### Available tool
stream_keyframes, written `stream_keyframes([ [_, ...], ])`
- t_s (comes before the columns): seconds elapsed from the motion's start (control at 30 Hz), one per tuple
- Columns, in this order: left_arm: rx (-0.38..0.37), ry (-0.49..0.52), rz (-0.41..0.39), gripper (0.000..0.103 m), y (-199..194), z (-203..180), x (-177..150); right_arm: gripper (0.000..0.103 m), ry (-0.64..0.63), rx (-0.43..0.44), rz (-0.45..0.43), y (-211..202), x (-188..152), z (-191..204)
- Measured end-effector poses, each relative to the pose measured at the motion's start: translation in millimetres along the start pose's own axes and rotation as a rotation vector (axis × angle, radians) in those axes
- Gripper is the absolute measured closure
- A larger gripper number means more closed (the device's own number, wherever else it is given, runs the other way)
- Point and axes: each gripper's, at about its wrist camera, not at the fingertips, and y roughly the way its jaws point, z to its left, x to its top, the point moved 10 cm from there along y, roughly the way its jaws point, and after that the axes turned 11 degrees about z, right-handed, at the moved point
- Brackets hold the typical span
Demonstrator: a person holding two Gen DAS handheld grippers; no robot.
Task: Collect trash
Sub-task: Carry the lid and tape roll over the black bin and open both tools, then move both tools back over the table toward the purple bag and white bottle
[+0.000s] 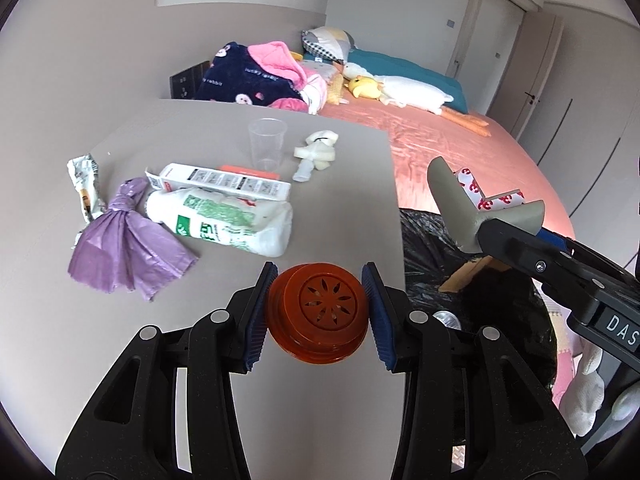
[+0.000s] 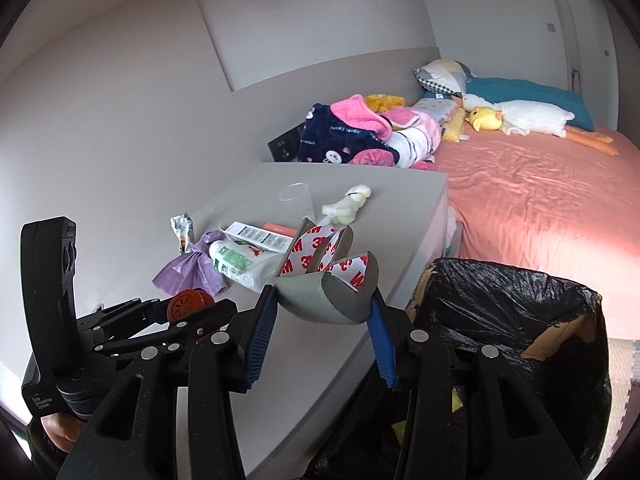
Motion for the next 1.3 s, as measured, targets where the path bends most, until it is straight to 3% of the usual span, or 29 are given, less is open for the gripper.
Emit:
stream_keyframes([
  [0.83, -0.185, 0.201, 0.155, 0.059, 48.7, -124.0, -15.7, 0.055, 0.223, -0.124, -0.016, -45.3, -33.1, -116.5],
  [0.87, -0.215, 0.207, 0.18, 0.054, 51.8, -129.7, -19.1, 0.053, 0.244, -0.127, -0.016, -47.8, -35.2, -122.3],
  [0.9, -0.244, 0.208, 0.216, 0.041, 55.4, -134.8, -23.2, 0.047, 0.262, -0.133, -0.017, -50.4, -36.8, -127.6],
  [0.93, -0.259, 0.199, 0.24, 0.013, 58.5, -137.4, -25.6, 0.03, 0.282, -0.158, -0.026, -55.2, -38.7, -134.7],
  [0.97, -0.27, 0.183, 0.234, 0.007, 58.7, -138.6, -25.9, 0.022, 0.3, -0.198, -0.047, -61.3, -39.8, -141.8],
  [1.03, -0.276, 0.17, 0.217, 0.007, 57.6, -139.5, -25.7, 0.018, 0.317, -0.253, -0.08, -70.9, -41.0, -153.2],
  [1.3, -0.271, 0.147, 0.205, 0.007, 52.2, -132.3, -25.7, 0.018, 0.352, -0.249, -0.065, -67.3, -43.7, -162.9],
])
